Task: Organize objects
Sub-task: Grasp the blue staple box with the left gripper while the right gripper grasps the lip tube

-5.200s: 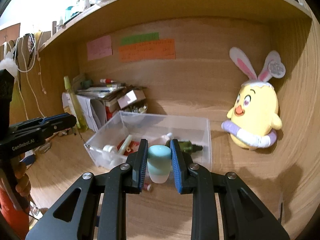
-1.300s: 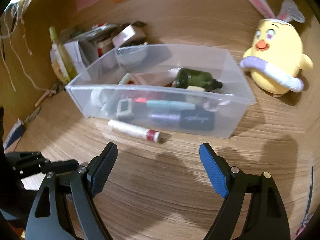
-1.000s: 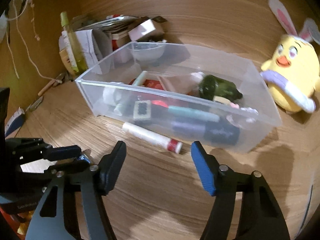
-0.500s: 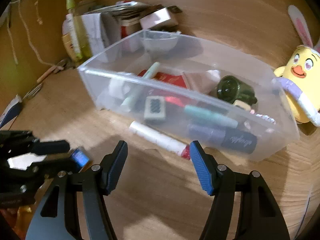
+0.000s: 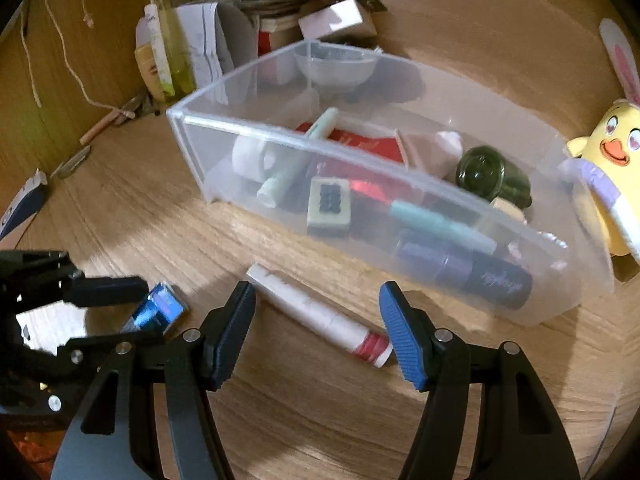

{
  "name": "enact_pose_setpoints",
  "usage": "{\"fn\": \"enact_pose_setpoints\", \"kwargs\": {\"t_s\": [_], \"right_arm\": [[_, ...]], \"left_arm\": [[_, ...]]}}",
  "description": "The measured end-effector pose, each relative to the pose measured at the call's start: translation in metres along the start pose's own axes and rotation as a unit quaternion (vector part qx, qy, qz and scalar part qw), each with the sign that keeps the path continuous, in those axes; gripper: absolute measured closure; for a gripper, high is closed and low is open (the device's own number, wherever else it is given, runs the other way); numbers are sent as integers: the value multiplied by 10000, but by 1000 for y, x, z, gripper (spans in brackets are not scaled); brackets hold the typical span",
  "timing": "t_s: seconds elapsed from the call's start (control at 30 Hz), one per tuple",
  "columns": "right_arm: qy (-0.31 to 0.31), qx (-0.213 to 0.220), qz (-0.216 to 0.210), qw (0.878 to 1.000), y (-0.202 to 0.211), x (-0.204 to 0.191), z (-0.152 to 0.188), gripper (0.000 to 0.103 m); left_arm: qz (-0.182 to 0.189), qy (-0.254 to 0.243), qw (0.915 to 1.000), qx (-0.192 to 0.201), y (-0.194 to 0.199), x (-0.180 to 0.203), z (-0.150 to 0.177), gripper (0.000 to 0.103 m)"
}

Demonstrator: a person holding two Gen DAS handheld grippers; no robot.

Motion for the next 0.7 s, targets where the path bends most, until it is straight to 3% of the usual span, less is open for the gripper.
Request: {"fn": "enact_pose_setpoints", "kwargs": {"t_s": [0.07, 0.13, 0.27, 0.53, 0.7], "right_arm": [[31, -6, -1, 10000, 1, -1, 3, 48], [90, -25, -32, 10000, 2, -3, 6, 66], [70, 19, -117, 9999, 6, -4, 8, 87], [25, 267, -255, 9993, 21, -7, 15, 89], [-78, 594, -359, 9976, 39, -6, 11, 89]], "left_arm": [[-48, -60, 10000, 17, -1, 1, 0, 69], [-96, -96, 9999, 28, -2, 2, -1, 69], [-372, -281, 9989, 100, -4, 4, -2, 74], [-461, -155, 9987, 168, -3, 3, -1, 77], [-476, -95, 9979, 432, 9, 7, -11, 77]]}}
Point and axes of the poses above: each gripper's, at about its wrist camera, not at the fingertips, and y roughly against the way its jaws point, x to its right, z to its underside, the point moved 9 cm from there along -y, roughly the way its jaws point
